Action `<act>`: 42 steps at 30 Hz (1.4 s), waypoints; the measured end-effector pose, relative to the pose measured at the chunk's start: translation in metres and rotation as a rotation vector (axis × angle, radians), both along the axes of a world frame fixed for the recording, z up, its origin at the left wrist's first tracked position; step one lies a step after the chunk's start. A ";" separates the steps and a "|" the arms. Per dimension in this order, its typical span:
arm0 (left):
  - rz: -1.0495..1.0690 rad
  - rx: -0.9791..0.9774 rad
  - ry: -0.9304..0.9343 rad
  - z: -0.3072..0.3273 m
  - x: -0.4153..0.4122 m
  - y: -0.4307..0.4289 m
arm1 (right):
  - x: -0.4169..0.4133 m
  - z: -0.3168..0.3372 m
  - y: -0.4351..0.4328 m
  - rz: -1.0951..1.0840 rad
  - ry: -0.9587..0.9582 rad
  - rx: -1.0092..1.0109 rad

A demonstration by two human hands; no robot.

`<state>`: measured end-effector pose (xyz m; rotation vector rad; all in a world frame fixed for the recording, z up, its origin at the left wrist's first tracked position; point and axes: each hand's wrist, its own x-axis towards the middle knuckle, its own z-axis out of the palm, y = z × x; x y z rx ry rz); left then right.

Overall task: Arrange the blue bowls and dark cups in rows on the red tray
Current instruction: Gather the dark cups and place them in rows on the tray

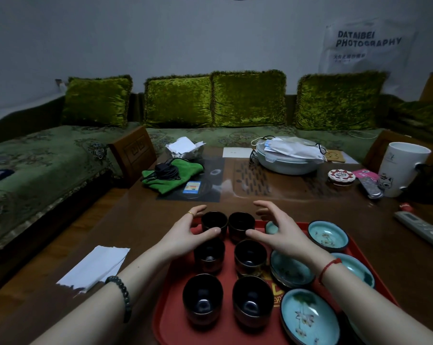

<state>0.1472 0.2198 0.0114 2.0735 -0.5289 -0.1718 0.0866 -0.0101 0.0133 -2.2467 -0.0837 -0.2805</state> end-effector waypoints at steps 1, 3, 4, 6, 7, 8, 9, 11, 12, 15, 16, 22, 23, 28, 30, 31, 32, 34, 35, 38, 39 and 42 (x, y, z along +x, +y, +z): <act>-0.001 0.009 -0.018 0.000 -0.003 0.005 | -0.006 0.002 -0.002 0.015 0.004 -0.015; -0.004 0.007 -0.038 -0.001 -0.010 0.014 | -0.018 0.004 -0.003 0.059 0.019 -0.036; -0.009 -0.002 -0.040 -0.001 -0.014 0.018 | -0.024 0.005 -0.003 0.084 0.031 -0.039; -0.023 -0.009 -0.041 -0.004 -0.020 0.024 | -0.033 0.004 -0.001 0.126 0.062 -0.038; -0.028 -0.004 -0.039 -0.006 -0.023 0.027 | -0.037 0.002 0.000 0.140 0.079 -0.037; -0.031 0.004 -0.033 -0.008 -0.026 0.030 | -0.040 0.000 0.001 0.147 0.094 -0.040; -0.036 0.011 -0.026 -0.010 -0.028 0.032 | -0.043 -0.003 0.003 0.150 0.101 -0.050; -0.047 0.029 -0.027 -0.014 -0.031 0.034 | -0.045 -0.006 0.005 0.147 0.095 -0.072; -0.048 0.033 -0.036 -0.015 -0.032 0.034 | -0.046 -0.007 0.006 0.143 0.091 -0.070; -0.036 0.023 -0.063 -0.015 -0.033 0.032 | -0.046 -0.008 0.009 0.128 0.086 -0.035; -0.034 0.021 -0.066 -0.015 -0.033 0.031 | -0.046 -0.008 0.011 0.126 0.081 -0.021; -0.029 0.004 -0.053 -0.016 -0.032 0.028 | -0.039 -0.010 0.021 0.098 0.066 0.034; -0.028 0.000 -0.052 -0.016 -0.032 0.028 | -0.038 -0.011 0.022 0.094 0.063 0.040; -0.023 -0.010 -0.033 -0.015 -0.032 0.028 | -0.034 -0.013 0.022 0.080 0.063 0.037; -0.025 -0.019 -0.022 -0.015 -0.032 0.027 | -0.034 -0.014 0.022 0.078 0.065 0.038; -0.026 -0.024 -0.018 -0.015 -0.033 0.027 | -0.034 -0.014 0.022 0.076 0.066 0.039; -0.026 -0.028 -0.014 -0.016 -0.034 0.027 | -0.034 -0.014 0.022 0.074 0.069 0.040; -0.019 -0.034 -0.012 -0.017 -0.035 0.026 | -0.034 -0.013 0.023 0.072 0.075 0.044; -0.015 -0.035 -0.012 -0.017 -0.035 0.026 | -0.034 -0.013 0.023 0.072 0.077 0.046; -0.001 -0.040 -0.020 -0.017 -0.035 0.024 | -0.034 -0.012 0.025 0.062 0.073 0.039; 0.006 -0.040 -0.025 -0.017 -0.035 0.023 | -0.035 -0.012 0.025 0.056 0.067 0.033; 0.012 -0.036 -0.028 -0.016 -0.037 0.022 | -0.037 -0.010 0.026 0.051 0.066 0.008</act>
